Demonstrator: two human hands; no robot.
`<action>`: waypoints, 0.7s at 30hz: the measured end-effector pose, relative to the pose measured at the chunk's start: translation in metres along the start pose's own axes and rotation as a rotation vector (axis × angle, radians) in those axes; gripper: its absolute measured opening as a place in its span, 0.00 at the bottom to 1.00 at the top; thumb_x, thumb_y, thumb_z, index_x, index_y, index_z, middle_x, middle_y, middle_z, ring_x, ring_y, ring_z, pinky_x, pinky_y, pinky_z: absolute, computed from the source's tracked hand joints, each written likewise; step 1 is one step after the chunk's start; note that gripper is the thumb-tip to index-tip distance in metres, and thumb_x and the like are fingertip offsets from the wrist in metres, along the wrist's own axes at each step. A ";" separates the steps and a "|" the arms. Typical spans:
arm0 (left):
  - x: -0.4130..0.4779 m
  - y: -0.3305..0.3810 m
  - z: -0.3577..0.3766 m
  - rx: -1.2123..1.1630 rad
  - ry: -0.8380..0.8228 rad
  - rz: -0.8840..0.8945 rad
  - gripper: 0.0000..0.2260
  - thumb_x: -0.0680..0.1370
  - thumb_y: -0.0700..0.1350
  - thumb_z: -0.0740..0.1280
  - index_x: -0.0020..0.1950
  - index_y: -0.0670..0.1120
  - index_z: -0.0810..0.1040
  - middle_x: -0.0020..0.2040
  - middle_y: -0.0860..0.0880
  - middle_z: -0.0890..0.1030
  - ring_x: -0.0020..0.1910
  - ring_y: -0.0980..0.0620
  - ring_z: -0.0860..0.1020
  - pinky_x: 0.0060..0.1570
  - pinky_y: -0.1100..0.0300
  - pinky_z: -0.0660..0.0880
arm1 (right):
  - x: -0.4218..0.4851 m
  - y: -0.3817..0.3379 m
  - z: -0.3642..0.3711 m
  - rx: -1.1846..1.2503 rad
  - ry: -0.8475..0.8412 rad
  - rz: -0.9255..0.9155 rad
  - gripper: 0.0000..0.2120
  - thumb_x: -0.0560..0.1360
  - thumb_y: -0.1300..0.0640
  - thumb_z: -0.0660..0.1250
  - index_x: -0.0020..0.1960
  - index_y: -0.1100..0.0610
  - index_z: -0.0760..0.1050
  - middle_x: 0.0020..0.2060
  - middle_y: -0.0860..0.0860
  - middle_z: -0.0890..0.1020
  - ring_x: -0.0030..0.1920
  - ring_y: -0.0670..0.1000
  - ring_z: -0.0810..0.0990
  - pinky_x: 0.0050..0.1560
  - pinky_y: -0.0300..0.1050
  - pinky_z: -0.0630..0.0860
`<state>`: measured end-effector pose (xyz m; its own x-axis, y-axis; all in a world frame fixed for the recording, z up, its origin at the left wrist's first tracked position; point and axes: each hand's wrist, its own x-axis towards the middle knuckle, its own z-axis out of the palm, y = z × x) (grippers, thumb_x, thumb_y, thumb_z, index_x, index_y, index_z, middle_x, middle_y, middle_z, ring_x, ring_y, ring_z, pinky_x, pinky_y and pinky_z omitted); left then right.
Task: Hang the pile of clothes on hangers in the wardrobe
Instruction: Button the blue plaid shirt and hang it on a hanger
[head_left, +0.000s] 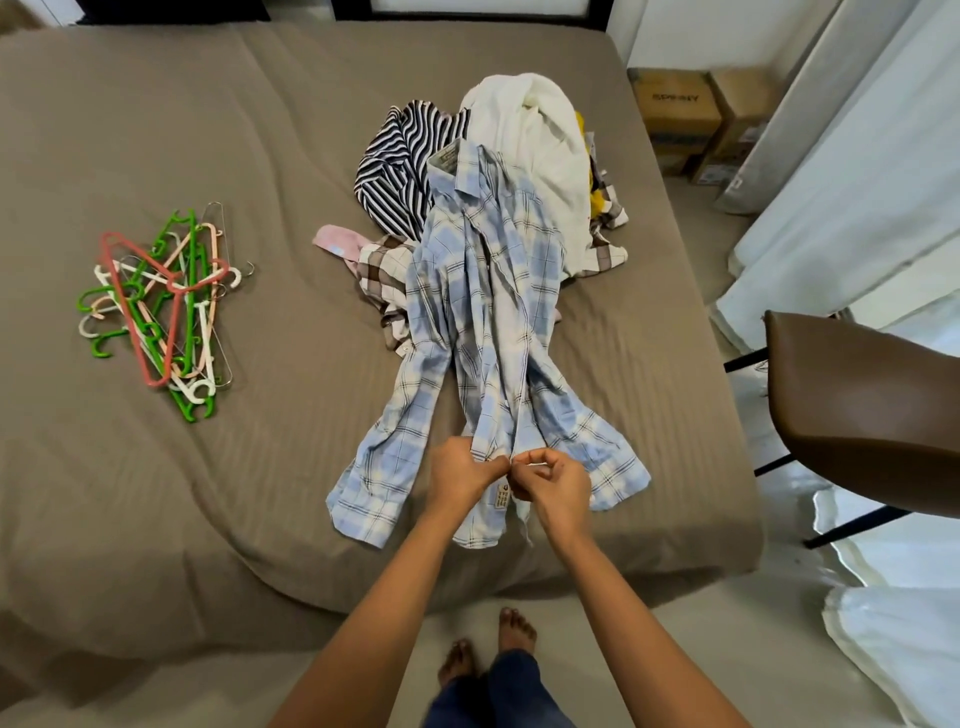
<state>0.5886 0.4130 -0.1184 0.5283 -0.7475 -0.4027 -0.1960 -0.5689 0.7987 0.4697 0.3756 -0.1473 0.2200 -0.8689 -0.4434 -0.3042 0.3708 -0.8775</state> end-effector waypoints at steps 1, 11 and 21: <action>-0.002 0.001 0.000 0.002 0.000 0.002 0.08 0.70 0.40 0.73 0.43 0.47 0.75 0.32 0.44 0.79 0.31 0.50 0.75 0.35 0.56 0.73 | 0.000 0.000 0.002 -0.029 0.027 -0.007 0.06 0.71 0.64 0.72 0.38 0.55 0.79 0.31 0.52 0.83 0.34 0.52 0.83 0.40 0.49 0.81; -0.006 -0.011 0.012 -0.291 0.024 -0.145 0.08 0.70 0.44 0.75 0.35 0.52 0.78 0.35 0.50 0.82 0.36 0.53 0.81 0.40 0.58 0.78 | -0.006 0.003 0.011 0.017 0.141 -0.009 0.03 0.69 0.63 0.74 0.40 0.59 0.81 0.33 0.53 0.84 0.37 0.52 0.84 0.43 0.47 0.82; -0.007 -0.007 0.023 -0.471 0.048 -0.281 0.01 0.74 0.38 0.70 0.42 0.41 0.80 0.34 0.49 0.80 0.35 0.53 0.79 0.27 0.73 0.72 | -0.009 0.001 0.008 -0.164 0.161 -0.153 0.03 0.70 0.63 0.72 0.38 0.58 0.80 0.31 0.49 0.82 0.33 0.46 0.80 0.35 0.35 0.77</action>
<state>0.5676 0.4145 -0.1316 0.5465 -0.5662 -0.6171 0.3427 -0.5212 0.7817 0.4747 0.3869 -0.1459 0.1288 -0.9566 -0.2615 -0.4275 0.1843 -0.8850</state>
